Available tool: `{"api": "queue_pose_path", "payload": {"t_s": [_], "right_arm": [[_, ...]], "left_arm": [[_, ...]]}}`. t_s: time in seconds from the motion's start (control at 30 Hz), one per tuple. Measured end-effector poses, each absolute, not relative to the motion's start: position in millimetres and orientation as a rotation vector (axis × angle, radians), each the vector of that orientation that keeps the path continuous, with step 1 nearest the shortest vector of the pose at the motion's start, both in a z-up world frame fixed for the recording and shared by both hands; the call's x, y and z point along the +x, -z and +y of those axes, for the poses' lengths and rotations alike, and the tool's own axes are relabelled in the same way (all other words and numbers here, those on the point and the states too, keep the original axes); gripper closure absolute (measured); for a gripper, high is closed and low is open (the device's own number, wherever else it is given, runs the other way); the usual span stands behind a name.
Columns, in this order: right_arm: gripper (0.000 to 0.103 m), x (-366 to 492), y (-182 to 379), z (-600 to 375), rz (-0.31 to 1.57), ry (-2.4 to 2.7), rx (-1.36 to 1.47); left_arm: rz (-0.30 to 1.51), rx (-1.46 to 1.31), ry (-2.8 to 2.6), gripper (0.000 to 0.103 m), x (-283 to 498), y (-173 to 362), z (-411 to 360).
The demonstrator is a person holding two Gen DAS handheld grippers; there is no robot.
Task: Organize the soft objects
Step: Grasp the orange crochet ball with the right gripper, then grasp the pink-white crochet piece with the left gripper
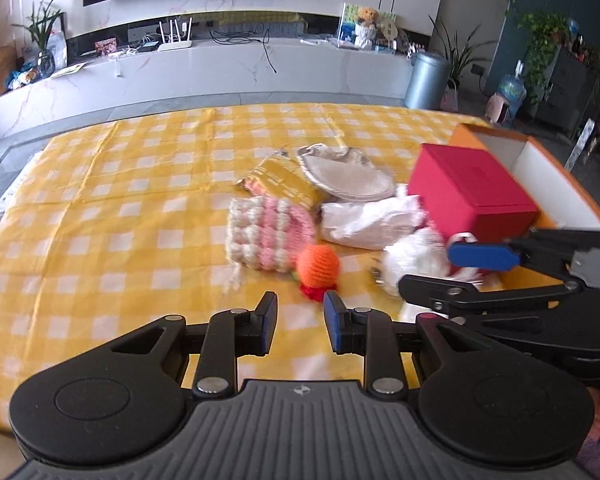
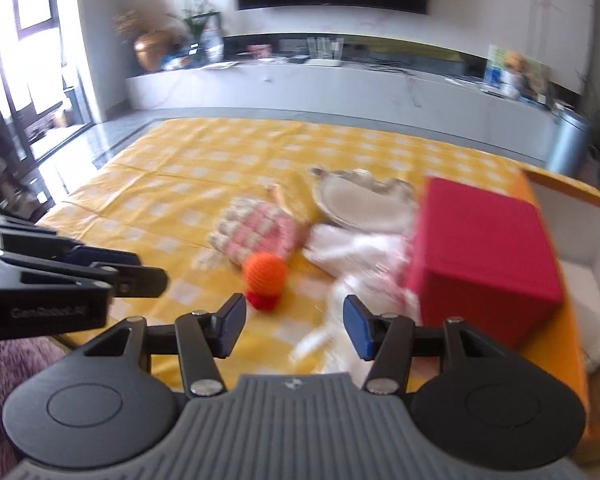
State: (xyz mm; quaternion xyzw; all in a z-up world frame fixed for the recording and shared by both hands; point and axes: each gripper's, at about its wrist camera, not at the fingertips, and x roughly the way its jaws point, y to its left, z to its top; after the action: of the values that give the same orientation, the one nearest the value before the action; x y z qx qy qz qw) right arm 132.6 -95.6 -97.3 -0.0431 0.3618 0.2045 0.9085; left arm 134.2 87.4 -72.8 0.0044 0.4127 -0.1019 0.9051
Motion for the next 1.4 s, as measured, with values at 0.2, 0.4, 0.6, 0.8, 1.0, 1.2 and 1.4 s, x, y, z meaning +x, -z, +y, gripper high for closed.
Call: {"api": "queue_pose_path", "payload": {"t_s": [0.2,0.4,0.6,0.8,1.0,1.2,1.4], "right_arm": [[0.054,177,122,-52,0.797,-0.489,-0.161],[0.053,212,145,-27,0.850,-0.517,-0.199],[0.062,229,163,-24,0.903,-0.515,-0.196],[0.063,235,159,-37,0.889,-0.514,-0.135],[0.063,246,167,-44,0.937,-0.519,-0.074],[0.063,251,170,-50,0.938,-0.531,-0.042],[0.063,250,172,-51,0.947,-0.538,-0.037]], "left_arm": [[0.862,0.112,0.237,0.071,168,86,106],[0.877,0.104,0.206,0.056,202,97,125],[0.869,0.038,0.218,0.044,219,110,137],[0.856,-0.015,0.225,0.027,232,125,136],[0.879,-0.075,0.234,0.021,252,137,129],[0.912,-0.085,0.230,0.022,261,156,120],[0.954,-0.107,0.256,0.038,257,161,112]]}}
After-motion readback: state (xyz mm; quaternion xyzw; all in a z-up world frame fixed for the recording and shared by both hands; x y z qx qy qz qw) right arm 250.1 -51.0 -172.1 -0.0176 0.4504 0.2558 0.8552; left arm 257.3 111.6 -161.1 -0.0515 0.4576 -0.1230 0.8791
